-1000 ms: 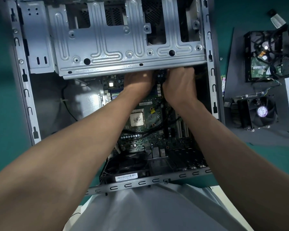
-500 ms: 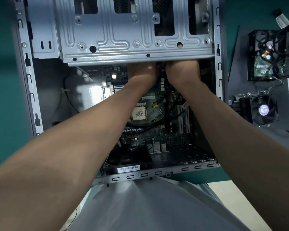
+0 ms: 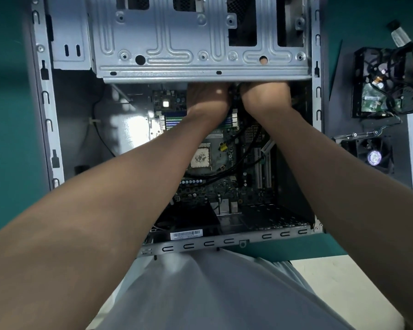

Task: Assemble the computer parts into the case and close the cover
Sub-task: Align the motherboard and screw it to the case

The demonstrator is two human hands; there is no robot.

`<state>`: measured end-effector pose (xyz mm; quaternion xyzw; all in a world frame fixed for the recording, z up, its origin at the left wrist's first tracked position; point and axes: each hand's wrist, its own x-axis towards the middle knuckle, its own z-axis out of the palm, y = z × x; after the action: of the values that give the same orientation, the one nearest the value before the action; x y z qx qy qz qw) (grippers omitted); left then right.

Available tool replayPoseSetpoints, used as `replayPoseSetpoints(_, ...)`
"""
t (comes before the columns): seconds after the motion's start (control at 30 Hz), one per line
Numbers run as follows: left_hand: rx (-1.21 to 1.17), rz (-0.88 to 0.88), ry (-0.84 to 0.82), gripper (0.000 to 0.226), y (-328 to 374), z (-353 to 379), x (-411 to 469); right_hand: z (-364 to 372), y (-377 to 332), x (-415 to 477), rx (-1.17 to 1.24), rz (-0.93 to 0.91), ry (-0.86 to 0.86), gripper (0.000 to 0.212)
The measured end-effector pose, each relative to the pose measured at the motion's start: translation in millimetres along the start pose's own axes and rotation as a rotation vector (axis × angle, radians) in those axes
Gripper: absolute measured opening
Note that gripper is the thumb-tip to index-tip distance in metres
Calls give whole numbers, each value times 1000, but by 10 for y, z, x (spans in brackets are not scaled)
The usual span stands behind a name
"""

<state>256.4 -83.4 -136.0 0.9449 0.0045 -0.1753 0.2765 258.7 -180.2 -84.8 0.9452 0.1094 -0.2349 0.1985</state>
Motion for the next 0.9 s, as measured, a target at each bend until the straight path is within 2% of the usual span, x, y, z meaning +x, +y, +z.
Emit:
replayPoseSetpoints(0.1, -7, 42, -35, 8, -48, -39, -204, -62, -8, -15, 212, 1, 22, 31)
replayPoseSetpoints(0.17, -15, 64, -24, 2, -98, -37, -383, -77, 15, -27, 367, 77, 3, 33)
replayPoseSetpoints(0.27, 35, 176, 188, 19, -221, -58, -677, -48, 65, -21, 422, 159, -79, 35)
replayPoseSetpoints(0.3, 65, 211, 199, 25, -264, -77, -757, -37, 75, -10, 410, 162, -91, 37)
replayPoseSetpoints(0.5, 292, 262, -63, 58, -420, -219, -938, 12, 109, 62, 515, 246, -76, 41)
replayPoseSetpoints(0.6, 407, 243, -256, 80, -534, -227, -1016, 51, 113, 59, 508, 251, -46, 36)
replayPoseSetpoints(0.7, 462, 207, -426, 85, -619, -195, -1020, 33, 120, 56, 582, 221, 31, 29)
replayPoseSetpoints(0.83, 410, 207, -477, 85, -680, -143, -969, -43, 61, 69, 554, 282, -130, 49)
replayPoseSetpoints(0.9, 372, 221, -483, 85, -713, -113, -959, -41, 42, 66, 542, 301, -144, 48)
